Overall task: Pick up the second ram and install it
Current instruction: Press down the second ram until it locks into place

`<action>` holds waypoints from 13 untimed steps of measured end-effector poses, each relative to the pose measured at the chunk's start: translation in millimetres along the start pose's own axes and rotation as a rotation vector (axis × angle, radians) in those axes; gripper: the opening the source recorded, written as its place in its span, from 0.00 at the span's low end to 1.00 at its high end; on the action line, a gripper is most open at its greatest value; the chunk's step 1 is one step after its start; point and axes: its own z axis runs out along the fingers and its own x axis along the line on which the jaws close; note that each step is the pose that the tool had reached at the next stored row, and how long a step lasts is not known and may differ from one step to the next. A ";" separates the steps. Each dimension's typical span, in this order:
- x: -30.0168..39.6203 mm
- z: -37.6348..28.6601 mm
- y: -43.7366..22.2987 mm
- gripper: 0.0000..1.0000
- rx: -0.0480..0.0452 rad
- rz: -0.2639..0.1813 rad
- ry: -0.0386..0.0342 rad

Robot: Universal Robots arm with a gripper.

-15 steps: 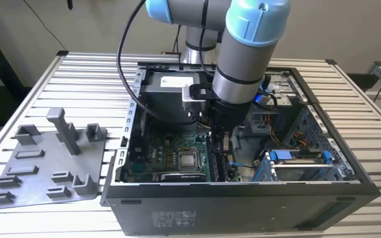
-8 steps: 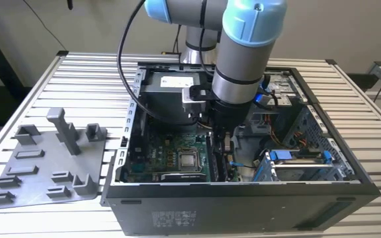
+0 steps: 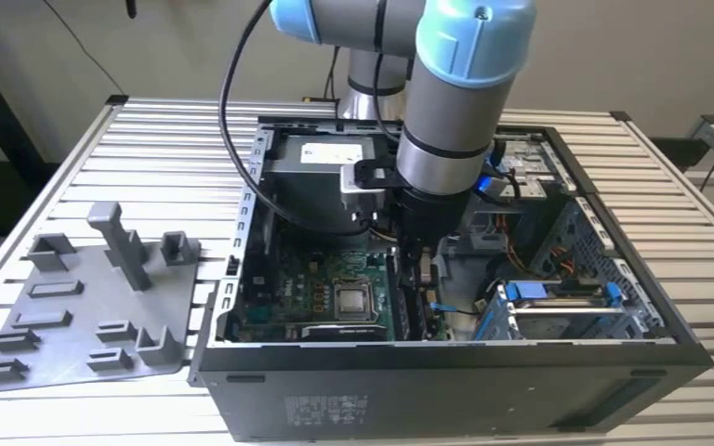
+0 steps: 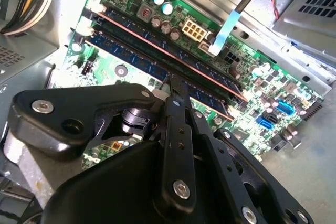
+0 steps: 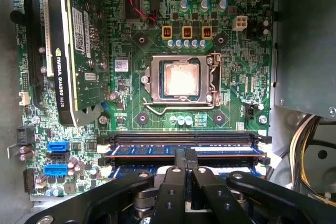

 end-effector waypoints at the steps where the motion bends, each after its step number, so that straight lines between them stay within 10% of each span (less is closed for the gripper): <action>1: 0.0 0.0 0.0 0.11 0.0000 0.000 0.0000; 13: 0.1 7.0 1.2 0.11 -0.0001 0.000 0.0001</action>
